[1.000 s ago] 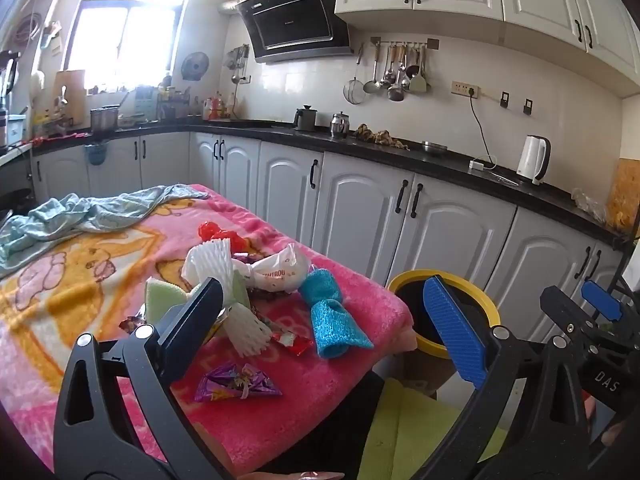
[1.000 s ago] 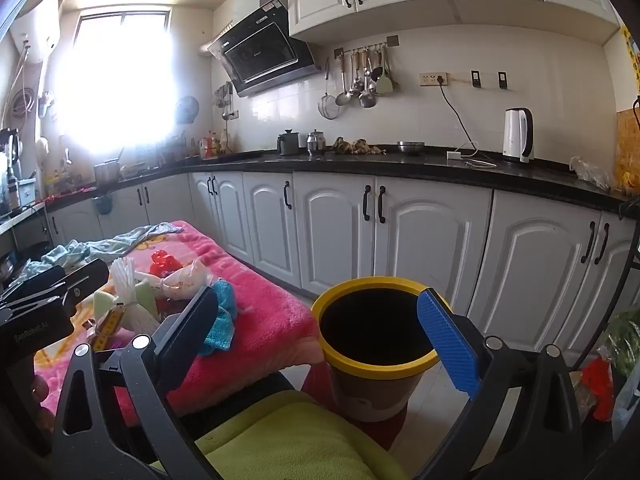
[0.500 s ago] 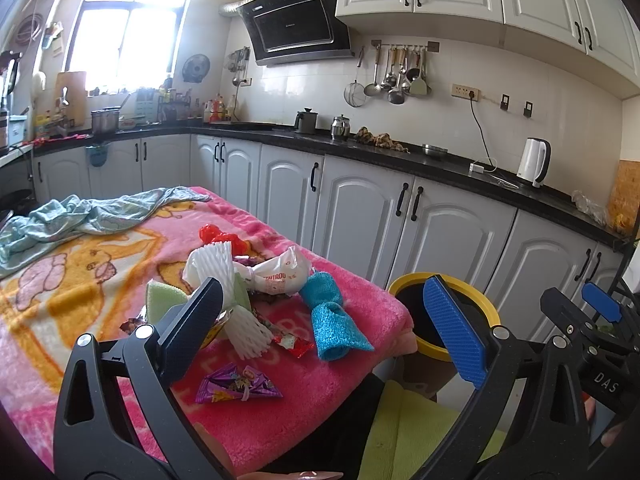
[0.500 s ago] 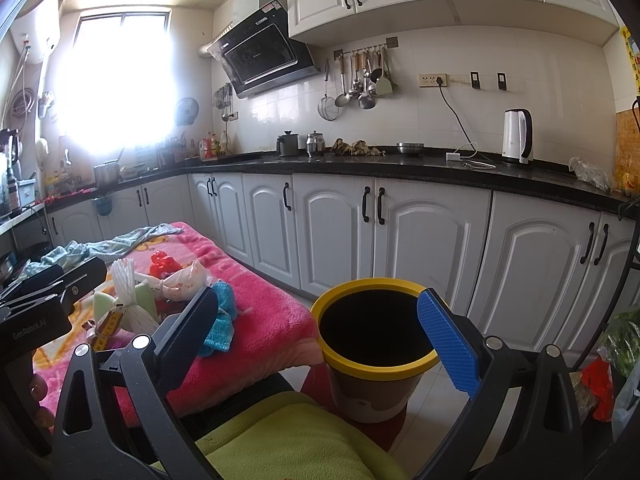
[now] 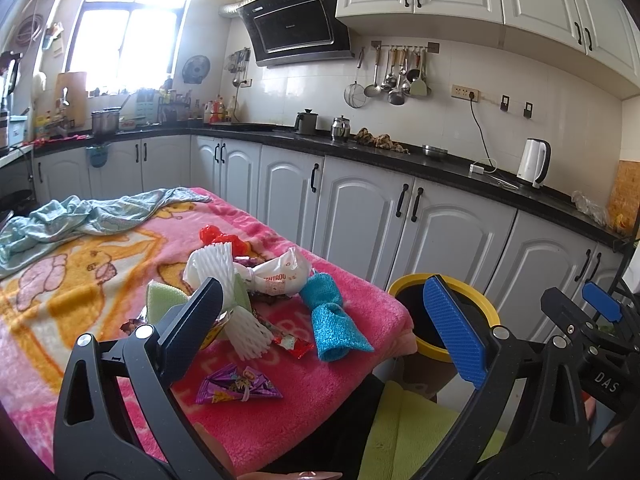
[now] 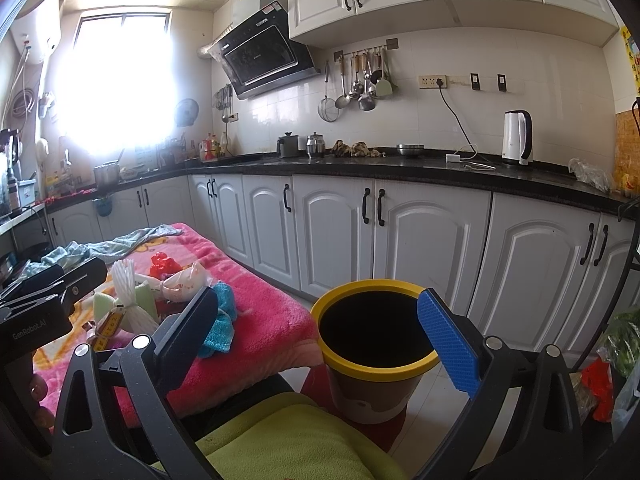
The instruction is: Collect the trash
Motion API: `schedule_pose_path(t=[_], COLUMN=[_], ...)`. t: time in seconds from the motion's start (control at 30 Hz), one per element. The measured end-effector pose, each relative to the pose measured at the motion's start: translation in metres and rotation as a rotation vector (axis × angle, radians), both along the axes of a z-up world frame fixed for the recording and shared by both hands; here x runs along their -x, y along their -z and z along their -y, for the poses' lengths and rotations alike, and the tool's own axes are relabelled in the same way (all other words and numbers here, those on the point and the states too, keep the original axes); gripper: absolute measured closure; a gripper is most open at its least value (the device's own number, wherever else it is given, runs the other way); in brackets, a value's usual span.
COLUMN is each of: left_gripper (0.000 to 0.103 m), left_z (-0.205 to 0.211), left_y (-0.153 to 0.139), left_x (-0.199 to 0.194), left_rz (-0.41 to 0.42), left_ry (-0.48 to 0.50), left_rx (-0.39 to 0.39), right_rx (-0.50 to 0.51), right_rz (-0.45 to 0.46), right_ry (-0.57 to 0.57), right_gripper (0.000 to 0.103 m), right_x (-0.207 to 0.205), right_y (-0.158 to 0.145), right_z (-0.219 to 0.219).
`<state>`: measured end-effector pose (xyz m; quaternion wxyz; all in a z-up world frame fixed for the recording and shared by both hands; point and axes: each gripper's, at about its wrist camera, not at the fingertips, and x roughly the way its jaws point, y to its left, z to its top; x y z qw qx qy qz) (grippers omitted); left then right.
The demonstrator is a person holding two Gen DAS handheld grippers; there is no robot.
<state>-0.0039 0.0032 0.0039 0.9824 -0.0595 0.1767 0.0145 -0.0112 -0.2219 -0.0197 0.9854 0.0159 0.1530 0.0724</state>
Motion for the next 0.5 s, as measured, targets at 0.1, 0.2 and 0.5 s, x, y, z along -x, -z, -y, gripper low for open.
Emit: schedule_pose_path(t=[0.1, 0.2, 0.5], left_gripper=[0.011, 0.011, 0.011], left_z=[0.0002, -0.0005, -0.0013], left_y=[0.0006, 0.0002, -0.0061], left_x=[0.0, 0.0003, -0.0011], left_rz=[0.002, 0.003, 0.004], left_ry=[0.002, 0.001, -0.003], left_rx=[-0.002, -0.001, 0.001], right_rx=[0.0, 0.0, 0.0], right_rz=[-0.001, 0.001, 0.001], right_ry=[-0.001, -0.001, 0.0], right_gripper=[0.006, 0.006, 0.006], right_x=[-0.0004, -0.0001, -0.0003], right_y=[-0.0001, -0.0005, 0.0001], right_z=[-0.0002, 0.0002, -0.0003])
